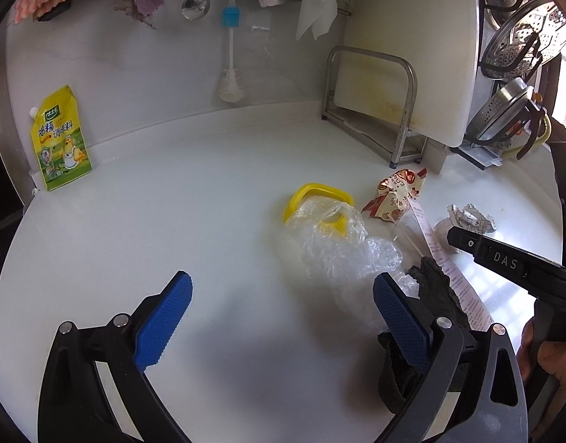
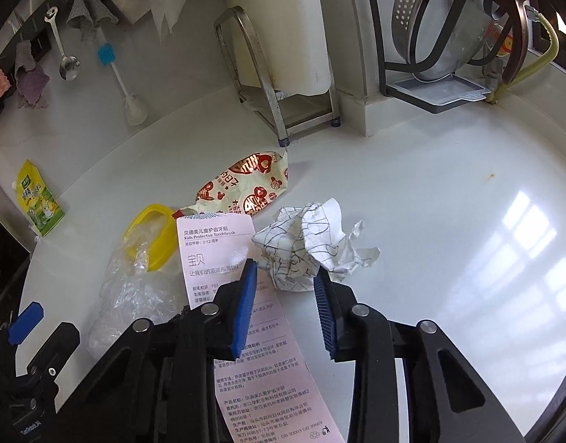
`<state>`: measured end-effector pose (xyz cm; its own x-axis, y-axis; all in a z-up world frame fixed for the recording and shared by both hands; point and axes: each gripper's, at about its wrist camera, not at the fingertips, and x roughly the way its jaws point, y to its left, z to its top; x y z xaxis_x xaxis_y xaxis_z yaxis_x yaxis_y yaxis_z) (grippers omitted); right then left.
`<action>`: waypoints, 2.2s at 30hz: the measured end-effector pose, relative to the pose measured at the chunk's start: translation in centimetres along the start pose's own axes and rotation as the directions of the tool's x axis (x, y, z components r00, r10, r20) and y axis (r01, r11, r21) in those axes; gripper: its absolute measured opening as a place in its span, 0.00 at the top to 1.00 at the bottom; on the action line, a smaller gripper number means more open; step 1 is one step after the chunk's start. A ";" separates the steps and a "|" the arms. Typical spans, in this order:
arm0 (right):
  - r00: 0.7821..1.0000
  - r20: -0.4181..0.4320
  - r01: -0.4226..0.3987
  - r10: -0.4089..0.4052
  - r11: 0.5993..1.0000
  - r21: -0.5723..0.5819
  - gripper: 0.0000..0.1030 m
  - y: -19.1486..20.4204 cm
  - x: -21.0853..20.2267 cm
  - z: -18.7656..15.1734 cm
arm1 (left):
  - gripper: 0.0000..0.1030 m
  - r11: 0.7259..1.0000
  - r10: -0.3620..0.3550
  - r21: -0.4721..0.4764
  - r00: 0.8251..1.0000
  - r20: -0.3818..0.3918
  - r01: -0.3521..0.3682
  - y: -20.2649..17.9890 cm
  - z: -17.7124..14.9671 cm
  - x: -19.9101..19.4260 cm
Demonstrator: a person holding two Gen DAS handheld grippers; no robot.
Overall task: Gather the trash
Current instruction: 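Close the right tool on the crumpled white paper while the left tool grasps the clear plastic bag, then lift and carry the paper in the right tool and bag in the left tool over the basket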
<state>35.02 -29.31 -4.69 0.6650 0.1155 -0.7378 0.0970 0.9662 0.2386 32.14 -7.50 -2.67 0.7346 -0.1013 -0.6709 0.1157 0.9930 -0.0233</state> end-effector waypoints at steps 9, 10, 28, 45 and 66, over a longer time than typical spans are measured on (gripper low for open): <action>0.998 0.064 0.004 -0.004 1.000 -0.007 0.77 -0.7 -2.6 -0.5 | 0.06 1.000 -0.003 0.020 1.000 -0.001 0.003 -1.6 0.1 0.1; 0.998 0.066 -0.001 0.001 1.000 0.000 0.77 -1.0 -2.8 -0.5 | 0.06 1.000 -0.001 0.017 1.000 -0.003 0.001 -1.8 0.2 0.2; 0.996 0.079 -0.038 0.036 0.999 0.030 0.77 -1.8 -3.4 -0.4 | 0.39 0.997 -0.008 0.073 0.998 -0.065 0.012 -5.2 0.3 2.6; 0.995 0.090 -0.042 0.039 0.999 0.030 0.77 -1.8 -4.1 -1.1 | 0.82 0.996 -0.052 0.068 0.998 -0.044 0.054 -3.7 -0.6 1.2; 0.991 0.133 0.043 -0.036 0.998 -0.050 0.77 1.1 -11.4 -8.5 | 0.83 0.994 -0.049 0.095 0.999 0.018 0.047 -0.2 -4.0 -6.6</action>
<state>21.24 -27.57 -1.33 0.7534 0.0489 -0.6558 0.0887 0.9806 0.1749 24.56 -6.80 -1.19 0.7397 -0.1509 -0.6558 0.2134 0.9768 0.0160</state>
